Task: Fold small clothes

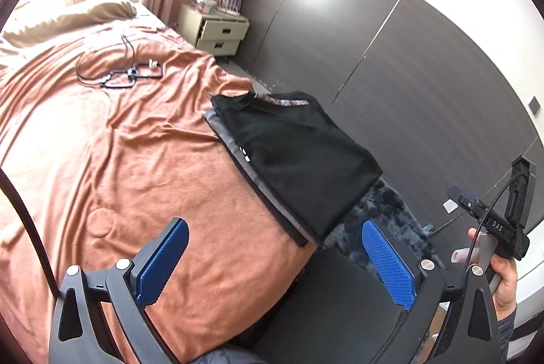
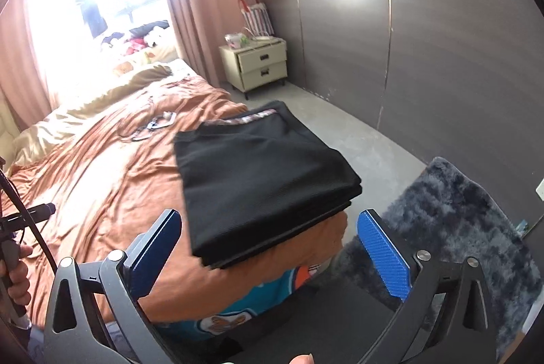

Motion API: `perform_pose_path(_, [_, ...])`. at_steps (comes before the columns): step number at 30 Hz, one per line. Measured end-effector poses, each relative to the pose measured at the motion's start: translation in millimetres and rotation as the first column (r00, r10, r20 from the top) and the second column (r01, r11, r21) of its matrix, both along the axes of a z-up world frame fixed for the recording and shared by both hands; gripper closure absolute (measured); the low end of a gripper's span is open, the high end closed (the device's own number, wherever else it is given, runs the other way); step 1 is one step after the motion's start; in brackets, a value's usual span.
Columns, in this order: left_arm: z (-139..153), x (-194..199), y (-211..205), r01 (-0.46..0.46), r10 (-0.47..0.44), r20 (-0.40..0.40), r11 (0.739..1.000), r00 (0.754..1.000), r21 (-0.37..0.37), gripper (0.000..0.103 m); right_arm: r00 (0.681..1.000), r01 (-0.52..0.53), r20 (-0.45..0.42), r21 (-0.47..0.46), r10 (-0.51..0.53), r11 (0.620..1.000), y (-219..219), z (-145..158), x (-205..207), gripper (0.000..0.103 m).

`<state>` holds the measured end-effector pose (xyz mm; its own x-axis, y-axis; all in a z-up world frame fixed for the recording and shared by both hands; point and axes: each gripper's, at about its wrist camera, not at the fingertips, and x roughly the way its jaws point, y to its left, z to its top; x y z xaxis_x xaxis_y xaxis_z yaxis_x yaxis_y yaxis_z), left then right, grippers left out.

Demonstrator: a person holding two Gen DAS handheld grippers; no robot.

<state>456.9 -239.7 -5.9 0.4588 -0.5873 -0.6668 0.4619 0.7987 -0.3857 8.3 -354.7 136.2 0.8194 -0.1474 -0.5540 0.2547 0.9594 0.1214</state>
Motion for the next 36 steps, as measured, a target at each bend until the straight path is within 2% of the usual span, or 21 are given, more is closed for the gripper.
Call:
perform_pose_path(4, [18.6,-27.7,24.0,0.001,0.000,0.046,1.000,0.999,-0.009,0.001,1.000,-0.014,0.024,0.018,0.014,1.000,14.7,3.0,-31.0,0.000])
perform_pose_path(7, [31.1,-50.1,43.2,-0.009,0.010,0.067,1.000,0.998,-0.022,0.001,0.999,-0.022,0.037,-0.007,0.022,1.000,34.1,3.3,-56.8,0.000])
perform_pose_path(10, [45.7,-80.3,66.0,-0.037,0.039,0.123,0.999,0.992,-0.018,0.001,0.998,-0.037,0.056,-0.028,0.038,0.999,55.6,2.8,-80.1,0.000])
perform_pose_path(15, [53.4,-120.0,100.2,-0.027,0.029,0.145,1.000,0.989,-0.015,0.001,0.993,-0.060,0.099,-0.043,0.064,0.997,89.8,-1.0,-112.8,0.000])
perform_pose_path(19, [47.6,-151.3,132.9,-0.036,0.041,0.156,0.999,0.987,-0.031,0.001,0.988,-0.086,0.126,-0.028,0.088,0.996,112.4,-13.2,-138.4,0.000])
perform_pose_path(25, [37.2,-194.5,176.4,-0.074,0.076,0.206,0.997,0.976,-0.017,0.001,0.982,-0.106,0.153,-0.057,0.113,0.993,141.2,-29.1,-166.5,0.000])
perform_pose_path(27, [33.5,-207.6,193.3,-0.113,0.111,0.226,0.994,0.968,-0.002,0.001,0.979,-0.125,0.154,-0.072,0.134,0.990,153.7,-34.2,-176.6,0.000])
perform_pose_path(30, [26.7,-226.8,219.1,-0.160,0.160,0.247,0.987,0.956,-0.019,0.001,0.976,-0.141,0.153,-0.079,0.152,0.987,167.8,-39.1,-185.8,0.000])
perform_pose_path(36, [17.4,-262.8,256.1,-0.236,0.229,0.293,0.972,0.928,-0.012,0.001,0.977,-0.142,0.149,-0.059,0.149,0.988,184.0,-54.6,-205.4,0.000])
